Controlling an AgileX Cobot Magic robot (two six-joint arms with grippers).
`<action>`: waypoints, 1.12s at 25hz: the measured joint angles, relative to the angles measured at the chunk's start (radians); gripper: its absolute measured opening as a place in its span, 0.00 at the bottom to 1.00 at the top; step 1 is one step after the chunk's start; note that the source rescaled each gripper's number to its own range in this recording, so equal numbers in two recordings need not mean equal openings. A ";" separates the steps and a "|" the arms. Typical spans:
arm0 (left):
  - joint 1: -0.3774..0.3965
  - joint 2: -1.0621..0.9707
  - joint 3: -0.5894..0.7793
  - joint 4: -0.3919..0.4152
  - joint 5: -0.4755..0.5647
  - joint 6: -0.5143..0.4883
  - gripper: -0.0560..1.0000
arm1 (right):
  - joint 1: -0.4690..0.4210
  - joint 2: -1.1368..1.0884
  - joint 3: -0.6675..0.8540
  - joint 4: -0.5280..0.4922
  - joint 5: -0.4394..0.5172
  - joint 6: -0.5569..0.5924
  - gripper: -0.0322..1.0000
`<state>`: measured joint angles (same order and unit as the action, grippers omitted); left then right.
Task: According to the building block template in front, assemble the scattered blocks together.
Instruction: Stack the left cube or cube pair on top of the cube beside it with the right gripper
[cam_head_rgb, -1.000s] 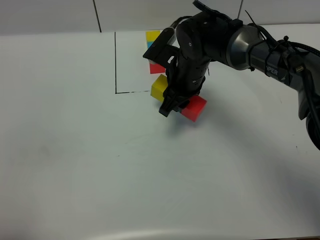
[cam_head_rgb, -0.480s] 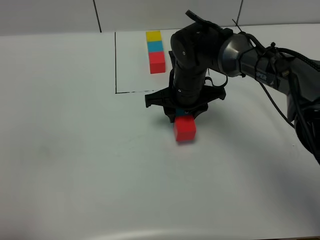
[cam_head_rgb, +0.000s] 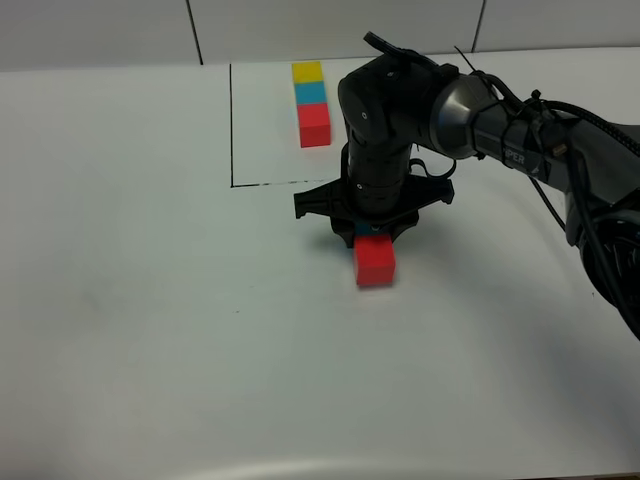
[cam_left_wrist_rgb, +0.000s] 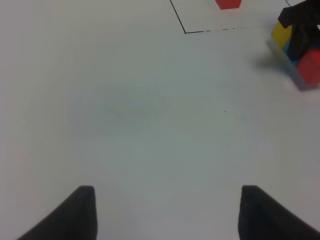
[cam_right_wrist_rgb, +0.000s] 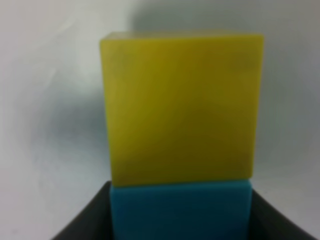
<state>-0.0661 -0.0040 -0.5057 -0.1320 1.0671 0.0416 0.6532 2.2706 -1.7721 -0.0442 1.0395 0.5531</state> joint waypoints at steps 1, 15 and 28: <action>0.000 0.000 0.000 0.000 0.000 0.000 0.35 | 0.000 0.006 0.000 0.000 0.000 0.000 0.05; 0.000 0.000 0.000 0.000 0.000 0.000 0.35 | 0.000 0.040 0.000 0.033 -0.047 -0.045 0.39; 0.000 0.000 0.000 0.000 0.000 0.000 0.35 | -0.023 -0.053 0.000 0.056 -0.066 -0.147 0.99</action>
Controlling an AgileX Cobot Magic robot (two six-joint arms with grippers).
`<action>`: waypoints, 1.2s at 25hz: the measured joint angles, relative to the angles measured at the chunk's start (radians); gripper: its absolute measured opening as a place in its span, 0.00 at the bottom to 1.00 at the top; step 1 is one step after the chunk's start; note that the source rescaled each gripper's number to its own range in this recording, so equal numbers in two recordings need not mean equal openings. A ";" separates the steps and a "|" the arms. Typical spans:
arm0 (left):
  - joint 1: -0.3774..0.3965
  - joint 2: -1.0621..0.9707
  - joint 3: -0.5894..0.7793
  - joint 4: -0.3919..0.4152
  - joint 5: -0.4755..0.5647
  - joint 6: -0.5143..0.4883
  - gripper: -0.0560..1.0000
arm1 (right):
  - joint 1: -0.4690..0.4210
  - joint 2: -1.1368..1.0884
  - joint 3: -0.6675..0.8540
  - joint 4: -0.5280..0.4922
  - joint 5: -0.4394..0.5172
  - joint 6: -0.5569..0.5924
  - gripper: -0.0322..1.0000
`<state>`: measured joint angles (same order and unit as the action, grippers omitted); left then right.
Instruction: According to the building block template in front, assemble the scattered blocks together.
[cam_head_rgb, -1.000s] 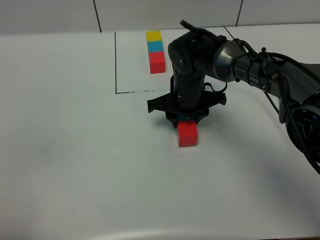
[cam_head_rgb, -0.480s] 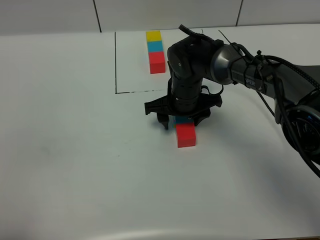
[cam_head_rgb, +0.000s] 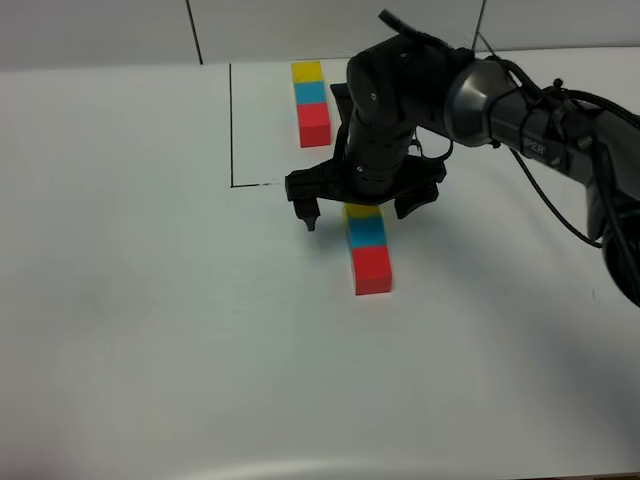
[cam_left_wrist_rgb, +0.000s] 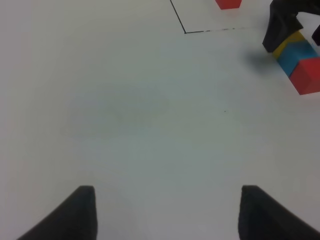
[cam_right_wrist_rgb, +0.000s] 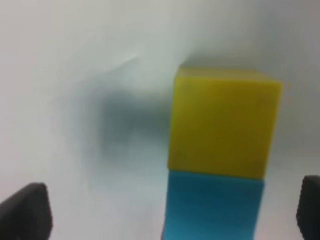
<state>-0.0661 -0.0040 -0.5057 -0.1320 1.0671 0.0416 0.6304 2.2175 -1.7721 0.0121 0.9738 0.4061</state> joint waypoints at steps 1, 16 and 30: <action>0.000 0.000 0.000 0.000 0.000 0.000 0.35 | -0.012 -0.012 0.000 0.000 0.008 -0.021 0.99; 0.000 0.000 0.000 0.000 0.000 0.000 0.35 | -0.225 -0.318 0.248 -0.052 0.022 -0.149 0.81; 0.000 0.000 0.000 0.000 0.000 0.000 0.35 | -0.334 -0.772 0.599 -0.083 -0.077 -0.240 0.78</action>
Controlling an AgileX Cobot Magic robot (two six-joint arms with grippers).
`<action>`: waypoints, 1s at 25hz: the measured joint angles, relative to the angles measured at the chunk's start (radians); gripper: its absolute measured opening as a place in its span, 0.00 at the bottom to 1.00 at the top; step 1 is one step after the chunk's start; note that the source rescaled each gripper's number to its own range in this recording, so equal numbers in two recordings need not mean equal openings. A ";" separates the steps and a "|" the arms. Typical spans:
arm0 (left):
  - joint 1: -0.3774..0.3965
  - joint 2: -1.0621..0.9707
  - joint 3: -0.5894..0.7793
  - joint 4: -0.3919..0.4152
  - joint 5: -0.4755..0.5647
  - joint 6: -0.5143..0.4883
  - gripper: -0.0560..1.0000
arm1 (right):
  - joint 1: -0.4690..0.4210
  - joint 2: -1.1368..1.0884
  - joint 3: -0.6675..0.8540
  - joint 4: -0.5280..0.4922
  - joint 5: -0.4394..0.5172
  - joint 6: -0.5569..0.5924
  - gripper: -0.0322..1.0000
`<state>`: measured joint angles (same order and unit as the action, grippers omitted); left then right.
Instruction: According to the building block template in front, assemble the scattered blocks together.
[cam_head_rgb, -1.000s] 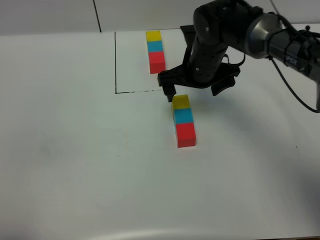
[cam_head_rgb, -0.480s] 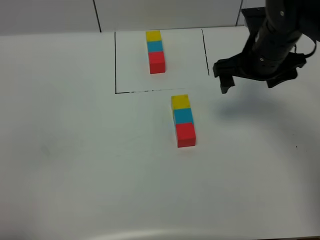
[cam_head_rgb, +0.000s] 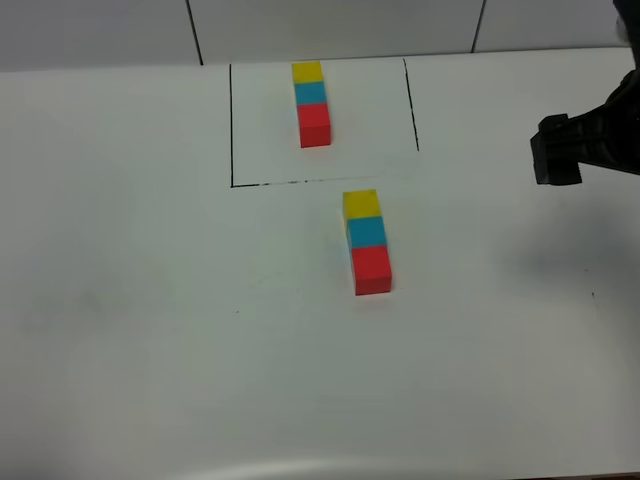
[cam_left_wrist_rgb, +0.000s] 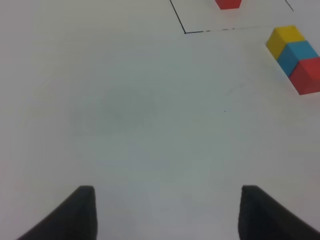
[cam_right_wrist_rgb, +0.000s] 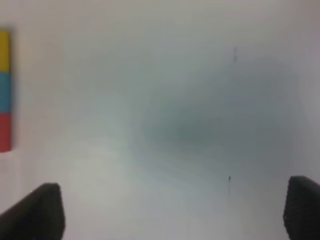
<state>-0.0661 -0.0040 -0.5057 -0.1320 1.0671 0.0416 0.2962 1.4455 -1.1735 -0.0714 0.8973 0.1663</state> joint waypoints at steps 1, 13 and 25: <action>0.000 0.000 0.000 0.000 0.000 0.000 0.35 | 0.000 -0.009 0.000 0.002 -0.007 -0.002 0.77; 0.000 0.000 0.000 0.000 0.000 0.000 0.35 | 0.000 -0.247 0.121 -0.014 -0.099 0.006 0.77; 0.000 0.000 0.000 0.000 0.000 0.000 0.35 | -0.136 -0.878 0.445 -0.095 -0.097 0.055 0.76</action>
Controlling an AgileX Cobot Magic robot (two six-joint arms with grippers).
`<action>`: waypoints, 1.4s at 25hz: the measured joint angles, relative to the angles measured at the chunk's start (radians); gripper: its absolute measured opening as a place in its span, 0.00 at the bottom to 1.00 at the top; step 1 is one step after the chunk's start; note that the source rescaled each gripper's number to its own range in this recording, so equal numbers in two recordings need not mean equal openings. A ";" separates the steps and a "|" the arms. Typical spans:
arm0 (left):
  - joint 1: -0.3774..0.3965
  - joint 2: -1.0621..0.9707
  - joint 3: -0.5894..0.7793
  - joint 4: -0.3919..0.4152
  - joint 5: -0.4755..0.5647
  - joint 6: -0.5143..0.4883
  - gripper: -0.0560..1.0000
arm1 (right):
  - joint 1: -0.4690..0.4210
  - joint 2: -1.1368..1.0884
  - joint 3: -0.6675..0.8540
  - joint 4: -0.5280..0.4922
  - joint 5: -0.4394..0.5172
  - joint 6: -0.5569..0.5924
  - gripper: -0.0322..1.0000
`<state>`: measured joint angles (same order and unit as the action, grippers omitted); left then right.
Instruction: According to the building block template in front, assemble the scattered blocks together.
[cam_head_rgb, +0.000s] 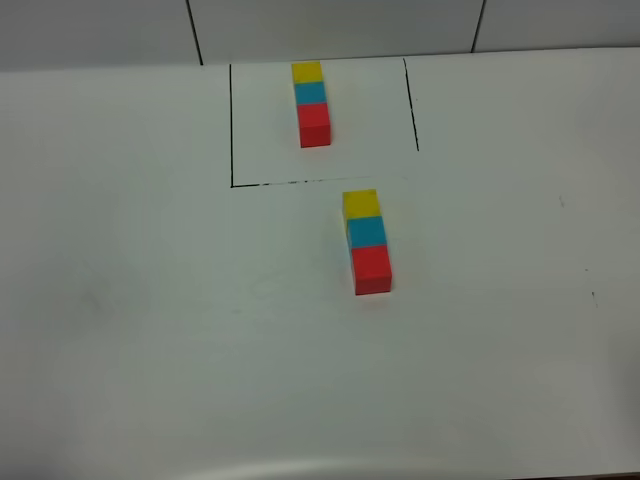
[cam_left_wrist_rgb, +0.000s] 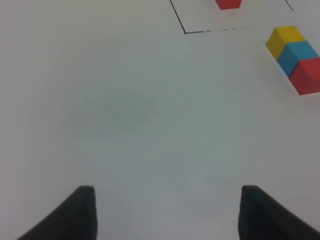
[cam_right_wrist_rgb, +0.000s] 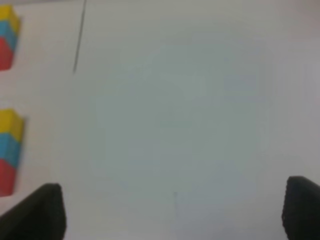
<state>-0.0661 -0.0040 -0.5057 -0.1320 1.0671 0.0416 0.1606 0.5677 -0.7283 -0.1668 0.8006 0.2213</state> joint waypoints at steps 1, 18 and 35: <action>0.000 0.000 0.000 0.000 0.000 0.000 0.35 | -0.007 -0.060 0.015 -0.016 0.026 0.005 0.76; 0.000 0.000 0.000 0.000 0.000 0.000 0.35 | -0.008 -0.568 0.205 -0.016 0.237 0.001 0.76; 0.000 0.000 0.000 0.000 0.000 0.000 0.35 | -0.008 -0.575 0.224 0.044 0.266 -0.070 0.76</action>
<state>-0.0661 -0.0040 -0.5057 -0.1320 1.0671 0.0416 0.1531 -0.0074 -0.5039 -0.1224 1.0667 0.1517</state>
